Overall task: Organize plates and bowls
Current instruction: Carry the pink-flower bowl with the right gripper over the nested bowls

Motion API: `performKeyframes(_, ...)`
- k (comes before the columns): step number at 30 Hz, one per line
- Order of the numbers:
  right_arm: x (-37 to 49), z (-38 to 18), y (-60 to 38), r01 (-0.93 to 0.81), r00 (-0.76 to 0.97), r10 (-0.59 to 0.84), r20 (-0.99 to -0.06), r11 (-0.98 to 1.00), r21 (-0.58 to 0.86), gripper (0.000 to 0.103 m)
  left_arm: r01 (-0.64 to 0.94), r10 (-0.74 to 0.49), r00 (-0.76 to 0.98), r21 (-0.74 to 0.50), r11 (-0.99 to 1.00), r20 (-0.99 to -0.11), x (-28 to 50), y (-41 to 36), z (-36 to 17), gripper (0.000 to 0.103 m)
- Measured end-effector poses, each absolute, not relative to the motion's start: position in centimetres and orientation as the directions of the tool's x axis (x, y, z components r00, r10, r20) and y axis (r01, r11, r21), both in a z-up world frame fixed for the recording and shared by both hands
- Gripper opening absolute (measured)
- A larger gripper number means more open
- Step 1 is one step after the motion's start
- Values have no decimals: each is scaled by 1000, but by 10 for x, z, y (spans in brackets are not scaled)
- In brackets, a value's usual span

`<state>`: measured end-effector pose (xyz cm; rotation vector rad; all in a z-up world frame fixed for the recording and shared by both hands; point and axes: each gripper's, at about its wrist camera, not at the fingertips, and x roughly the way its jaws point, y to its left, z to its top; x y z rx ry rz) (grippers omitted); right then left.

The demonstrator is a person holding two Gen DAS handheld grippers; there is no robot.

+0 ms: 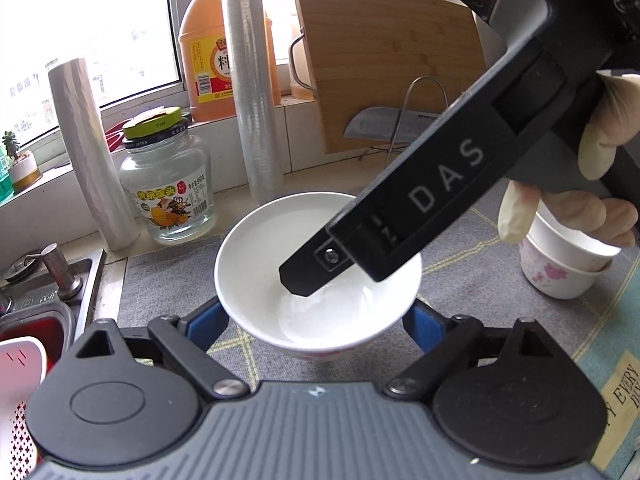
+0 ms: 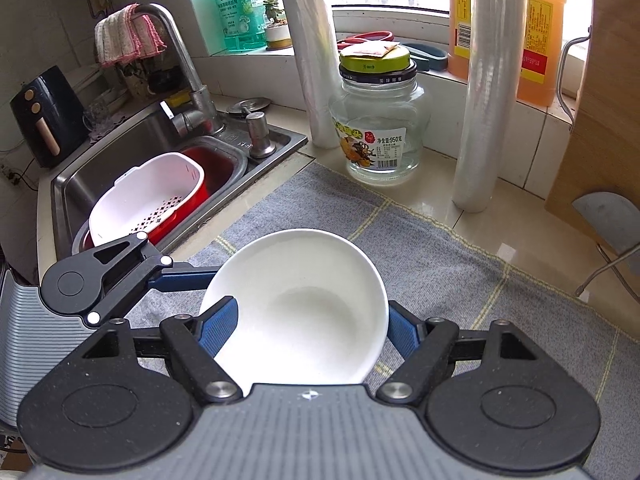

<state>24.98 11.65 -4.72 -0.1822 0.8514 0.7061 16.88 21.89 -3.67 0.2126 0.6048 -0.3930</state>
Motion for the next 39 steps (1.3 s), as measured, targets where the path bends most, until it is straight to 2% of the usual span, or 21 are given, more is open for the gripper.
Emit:
performKeyframes(21,187,-34,57,-550,499,478,-723,819,163,84,577,-377,694,161,800,-613,125,174,-10,93)
performKeyframes(39,154,-10,-14,-384,625,355,-696,915,121,84,735,-543,614,165,657,-572,125,115,6,93)
